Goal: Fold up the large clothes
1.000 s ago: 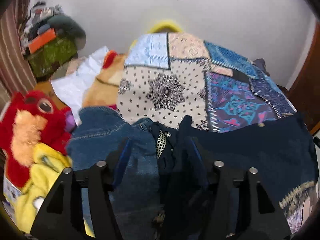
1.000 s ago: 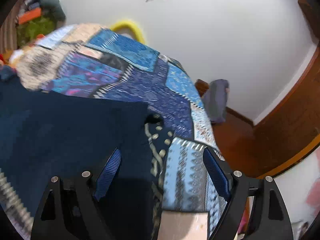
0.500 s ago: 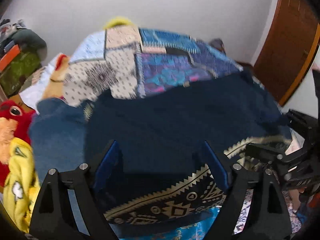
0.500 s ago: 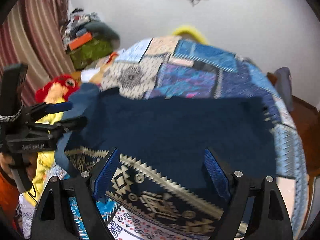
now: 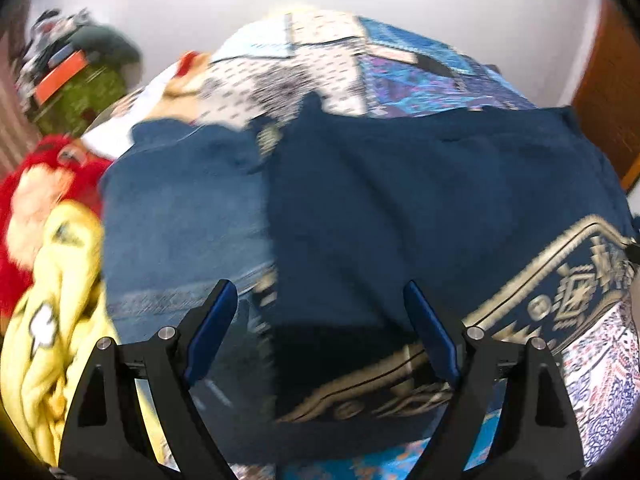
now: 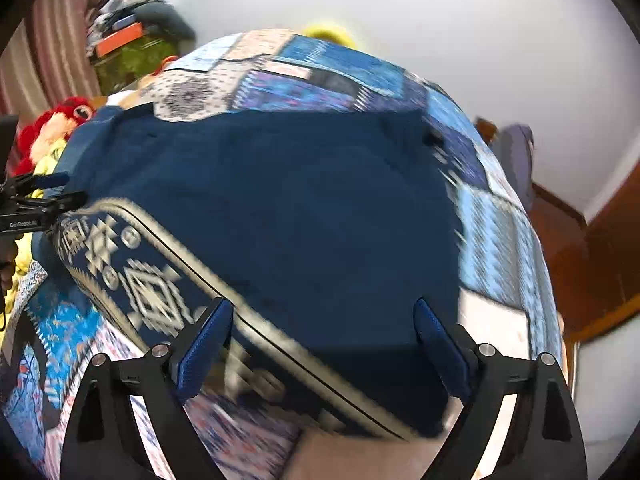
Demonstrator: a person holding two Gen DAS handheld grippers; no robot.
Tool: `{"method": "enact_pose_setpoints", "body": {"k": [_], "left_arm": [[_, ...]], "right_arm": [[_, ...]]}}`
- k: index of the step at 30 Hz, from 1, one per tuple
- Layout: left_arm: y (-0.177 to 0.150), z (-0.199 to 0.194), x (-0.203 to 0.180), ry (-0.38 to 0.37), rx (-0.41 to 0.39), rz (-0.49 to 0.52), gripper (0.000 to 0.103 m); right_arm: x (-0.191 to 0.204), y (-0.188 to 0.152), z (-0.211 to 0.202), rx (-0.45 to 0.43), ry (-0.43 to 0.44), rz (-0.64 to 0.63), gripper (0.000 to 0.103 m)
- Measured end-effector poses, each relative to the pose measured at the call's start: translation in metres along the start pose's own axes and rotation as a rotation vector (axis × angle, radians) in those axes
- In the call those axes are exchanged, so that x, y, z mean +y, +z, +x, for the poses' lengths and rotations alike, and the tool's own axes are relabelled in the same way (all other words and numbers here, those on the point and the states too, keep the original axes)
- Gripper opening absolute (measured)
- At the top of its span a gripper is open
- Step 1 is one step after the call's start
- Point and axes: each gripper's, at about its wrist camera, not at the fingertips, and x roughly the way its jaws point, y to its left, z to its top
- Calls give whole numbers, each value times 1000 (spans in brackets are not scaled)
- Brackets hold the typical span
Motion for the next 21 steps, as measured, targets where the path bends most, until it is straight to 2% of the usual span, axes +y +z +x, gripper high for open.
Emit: {"method": "enact_pose_setpoints", "body": {"k": [3, 5, 11, 14, 18, 21], "left_arm": [[-12, -5, 20, 58, 6, -47, 86], [-23, -12, 34, 102, -1, -75, 86], [-42, -47, 54, 101, -38, -157, 86], [-52, -65, 50, 4, -48, -216, 86], [-60, -66, 35, -148, -24, -286, 86], [-65, -54, 21, -327, 15, -360, 86]], "right_arm": [[-18, -14, -11, -3, 16, 82, 92], [-28, -23, -18, 4, -14, 125, 92], [-43, -35, -34, 25, -71, 171, 92], [-37, -32, -47, -5, -74, 169, 92], [-10, -15, -63, -73, -83, 125, 92], [15, -2, -66, -109, -79, 67, 92]]}}
